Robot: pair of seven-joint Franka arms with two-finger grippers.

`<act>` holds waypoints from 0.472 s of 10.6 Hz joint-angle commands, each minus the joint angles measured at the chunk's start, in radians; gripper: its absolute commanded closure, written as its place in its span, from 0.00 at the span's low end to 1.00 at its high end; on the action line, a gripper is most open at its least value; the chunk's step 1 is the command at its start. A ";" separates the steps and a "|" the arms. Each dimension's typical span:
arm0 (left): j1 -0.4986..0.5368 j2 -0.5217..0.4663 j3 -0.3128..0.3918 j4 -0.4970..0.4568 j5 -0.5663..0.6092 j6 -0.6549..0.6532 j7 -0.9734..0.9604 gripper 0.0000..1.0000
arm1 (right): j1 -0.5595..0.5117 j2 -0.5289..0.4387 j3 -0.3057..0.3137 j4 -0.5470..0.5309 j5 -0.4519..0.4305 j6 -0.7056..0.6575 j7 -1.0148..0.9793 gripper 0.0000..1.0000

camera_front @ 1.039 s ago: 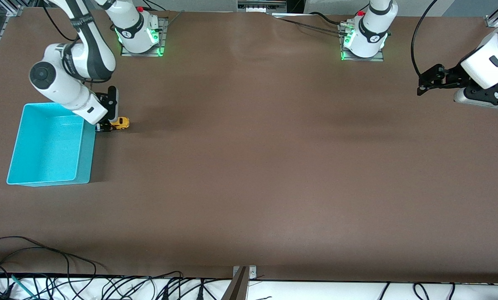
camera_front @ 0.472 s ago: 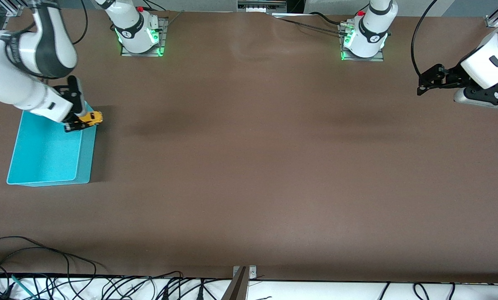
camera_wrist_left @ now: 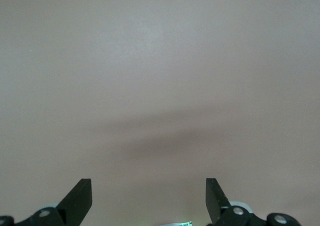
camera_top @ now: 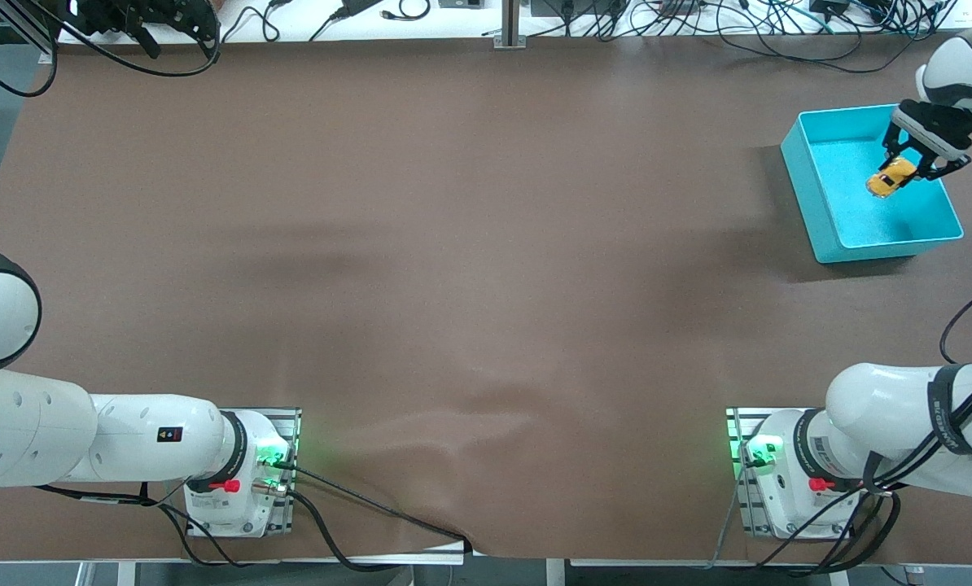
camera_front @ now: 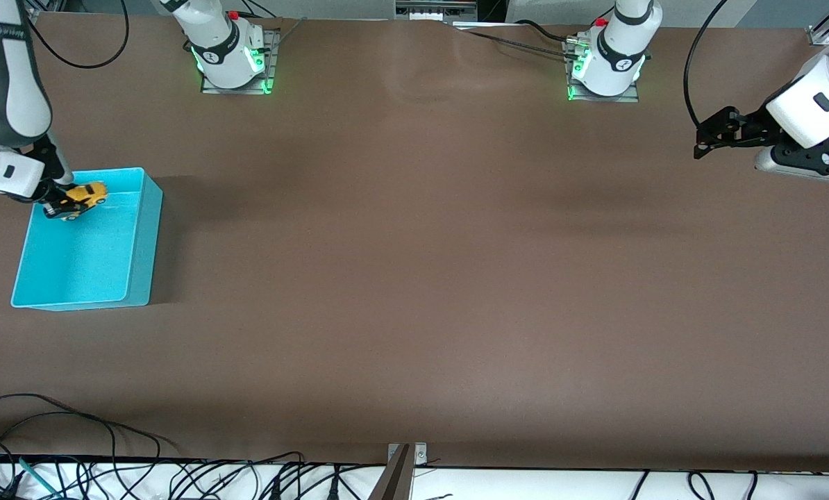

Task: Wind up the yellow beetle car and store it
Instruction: 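Lower the car into the blue box and open the right gripper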

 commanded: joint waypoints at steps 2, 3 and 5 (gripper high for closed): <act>0.009 -0.004 -0.010 0.007 -0.001 -0.015 -0.012 0.00 | -0.095 0.130 0.017 0.038 -0.019 0.100 -0.225 1.00; 0.009 -0.004 -0.010 0.007 -0.001 -0.015 -0.009 0.00 | -0.115 0.154 0.017 0.035 -0.019 0.120 -0.276 1.00; 0.009 -0.004 -0.010 0.007 -0.001 -0.015 -0.010 0.00 | -0.141 0.187 0.017 0.028 -0.018 0.167 -0.356 1.00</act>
